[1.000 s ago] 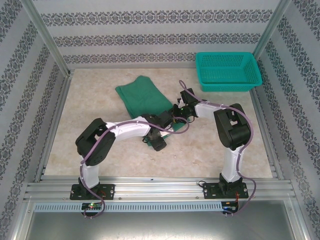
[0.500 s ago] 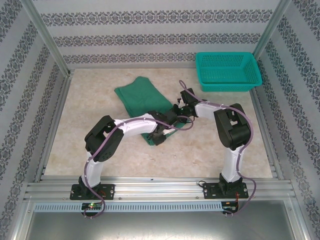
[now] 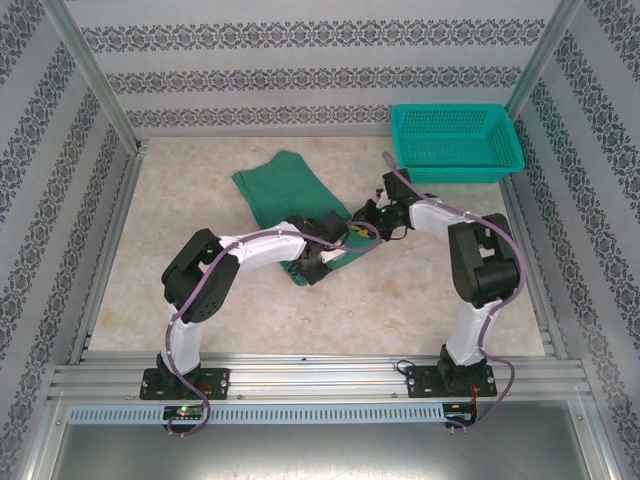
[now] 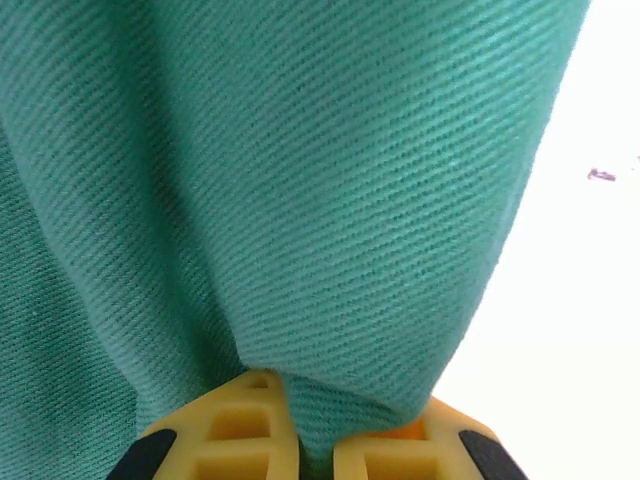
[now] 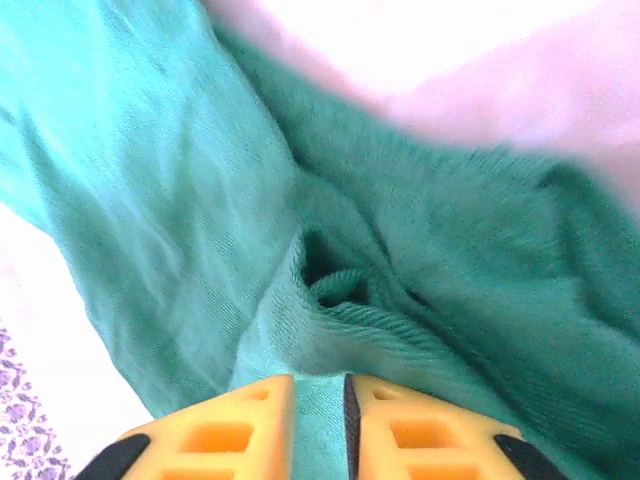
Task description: Roll up the long pants
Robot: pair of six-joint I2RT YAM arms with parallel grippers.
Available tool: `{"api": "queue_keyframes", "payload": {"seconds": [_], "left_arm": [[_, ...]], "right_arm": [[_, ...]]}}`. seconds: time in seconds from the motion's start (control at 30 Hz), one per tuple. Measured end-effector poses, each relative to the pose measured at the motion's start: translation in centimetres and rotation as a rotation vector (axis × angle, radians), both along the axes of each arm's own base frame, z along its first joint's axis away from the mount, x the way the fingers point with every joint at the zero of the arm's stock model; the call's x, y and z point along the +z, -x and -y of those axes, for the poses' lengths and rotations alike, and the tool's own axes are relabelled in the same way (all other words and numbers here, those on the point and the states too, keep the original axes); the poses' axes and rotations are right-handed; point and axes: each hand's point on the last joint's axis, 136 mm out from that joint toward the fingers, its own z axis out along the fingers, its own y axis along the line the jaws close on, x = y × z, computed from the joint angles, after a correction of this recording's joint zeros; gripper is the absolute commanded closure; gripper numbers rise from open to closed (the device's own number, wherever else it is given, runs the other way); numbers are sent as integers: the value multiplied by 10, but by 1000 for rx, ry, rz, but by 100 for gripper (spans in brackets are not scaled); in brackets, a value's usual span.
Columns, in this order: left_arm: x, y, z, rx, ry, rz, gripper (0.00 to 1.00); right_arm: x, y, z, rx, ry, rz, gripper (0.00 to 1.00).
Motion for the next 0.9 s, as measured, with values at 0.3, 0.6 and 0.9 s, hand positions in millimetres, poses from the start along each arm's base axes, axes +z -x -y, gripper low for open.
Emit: {"api": "queue_keyframes", "payload": {"seconds": [0.3, 0.6, 0.9], "left_arm": [[21, 36, 42, -7, 294, -286, 100], [69, 17, 38, 181, 607, -486, 100], [94, -15, 17, 412, 776, -606, 100]], "right_arm": [[58, -7, 20, -4, 26, 138, 64], [71, 7, 33, -26, 37, 154, 64], [75, 6, 34, -28, 30, 164, 64]]}}
